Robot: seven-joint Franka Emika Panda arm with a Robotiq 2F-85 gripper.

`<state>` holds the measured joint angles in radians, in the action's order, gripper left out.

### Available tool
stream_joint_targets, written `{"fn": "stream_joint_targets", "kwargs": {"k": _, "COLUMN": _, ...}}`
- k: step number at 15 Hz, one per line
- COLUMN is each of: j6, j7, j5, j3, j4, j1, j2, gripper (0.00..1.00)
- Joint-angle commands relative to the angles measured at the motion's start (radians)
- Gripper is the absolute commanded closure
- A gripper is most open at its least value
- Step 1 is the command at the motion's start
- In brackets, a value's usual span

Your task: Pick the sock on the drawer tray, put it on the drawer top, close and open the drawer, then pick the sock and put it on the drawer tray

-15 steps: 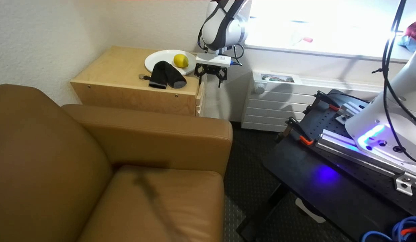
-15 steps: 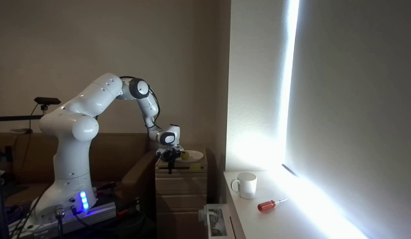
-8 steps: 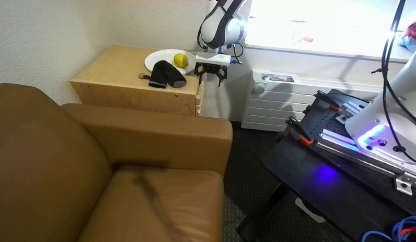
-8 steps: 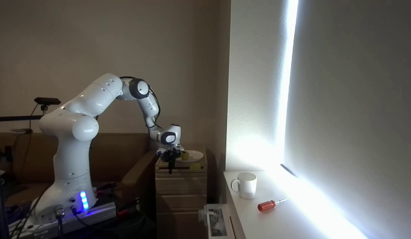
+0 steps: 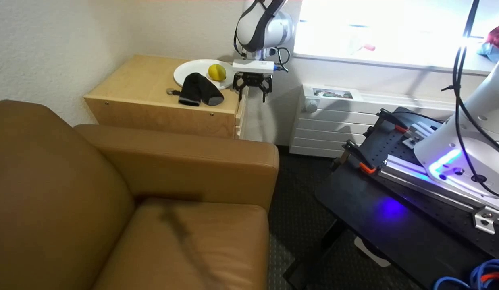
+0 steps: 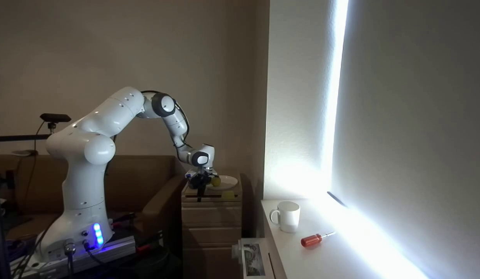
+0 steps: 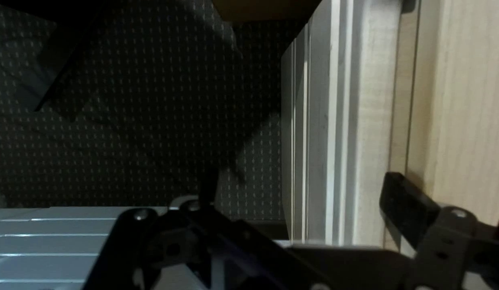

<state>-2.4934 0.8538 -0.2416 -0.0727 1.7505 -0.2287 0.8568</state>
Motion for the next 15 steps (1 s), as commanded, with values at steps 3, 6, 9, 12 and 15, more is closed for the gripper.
{"fn": "stream_joint_targets", "kwargs": {"k": 3, "j6": -0.016, "j7": 0.023, "j5": 0.013, "j3": 0.004, "j4": -0.002, "j1": 0.009, "j2": 0.003, "gripper": 0.0}}
{"fn": "stream_joint_targets", "kwargs": {"k": 6, "j6": -0.029, "j7": 0.028, "j5": 0.015, "j3": -0.008, "j4": -0.002, "j1": 0.011, "j2": 0.008, "gripper": 0.0}}
{"fn": "stream_joint_targets", "kwargs": {"k": 9, "j6": -0.028, "j7": 0.032, "j5": 0.01, "j3": -0.001, "j4": -0.053, "j1": 0.016, "j2": 0.068, "gripper": 0.0}}
{"fn": "stream_joint_targets", "kwargs": {"k": 12, "j6": -0.064, "j7": 0.048, "j5": 0.005, "j3": 0.003, "j4": -0.051, "j1": 0.005, "j2": 0.109, "gripper": 0.0}}
{"fn": "stream_joint_targets", "kwargs": {"k": 15, "j6": -0.144, "j7": 0.051, "j5": 0.008, "j3": 0.001, "j4": -0.006, "j1": -0.014, "j2": 0.104, "gripper": 0.0}}
